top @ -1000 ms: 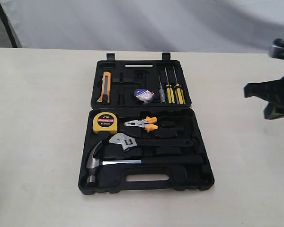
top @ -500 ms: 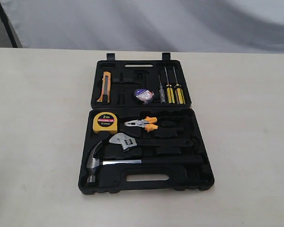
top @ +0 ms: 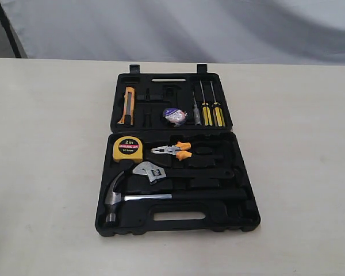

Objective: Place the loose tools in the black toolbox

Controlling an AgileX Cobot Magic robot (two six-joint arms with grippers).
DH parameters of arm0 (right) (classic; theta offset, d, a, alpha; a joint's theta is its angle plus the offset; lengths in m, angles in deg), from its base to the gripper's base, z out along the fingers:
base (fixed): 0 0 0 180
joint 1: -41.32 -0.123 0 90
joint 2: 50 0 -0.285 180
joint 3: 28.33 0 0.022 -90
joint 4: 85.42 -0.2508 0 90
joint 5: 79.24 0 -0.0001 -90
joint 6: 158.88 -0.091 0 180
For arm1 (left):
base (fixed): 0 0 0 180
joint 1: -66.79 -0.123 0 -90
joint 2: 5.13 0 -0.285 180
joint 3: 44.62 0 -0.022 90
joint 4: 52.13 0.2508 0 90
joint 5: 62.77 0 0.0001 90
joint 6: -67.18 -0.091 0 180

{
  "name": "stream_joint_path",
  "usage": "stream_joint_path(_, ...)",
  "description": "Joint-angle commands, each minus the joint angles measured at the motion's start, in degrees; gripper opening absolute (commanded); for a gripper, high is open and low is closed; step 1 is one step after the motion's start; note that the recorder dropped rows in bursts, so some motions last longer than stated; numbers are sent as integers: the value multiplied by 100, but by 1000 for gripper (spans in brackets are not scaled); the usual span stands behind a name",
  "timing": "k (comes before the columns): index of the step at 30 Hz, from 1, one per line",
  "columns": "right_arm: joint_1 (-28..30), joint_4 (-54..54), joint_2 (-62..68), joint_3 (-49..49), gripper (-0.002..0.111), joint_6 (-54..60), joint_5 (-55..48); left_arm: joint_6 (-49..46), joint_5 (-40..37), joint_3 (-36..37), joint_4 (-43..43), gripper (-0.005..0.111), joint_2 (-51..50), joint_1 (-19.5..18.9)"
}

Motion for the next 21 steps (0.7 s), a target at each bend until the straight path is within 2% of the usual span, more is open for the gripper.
stream_joint_path(1, 36, 60, -58, -27, 0, 8, 40, 59, 97, 53, -78, 1, 46, -19)
stream_joint_path(7, 36, 60, -58, -310, 0, 8, 85, 59, 97, 53, -78, 1, 46, -19)
stream_joint_path(19, 36, 60, -755, -1955, 0, 8, 336, 59, 97, 53, -78, 1, 46, -19)
stream_joint_path(21, 36, 96, -820, -1955, 0, 8, -104, 59, 97, 53, -78, 1, 46, -19)
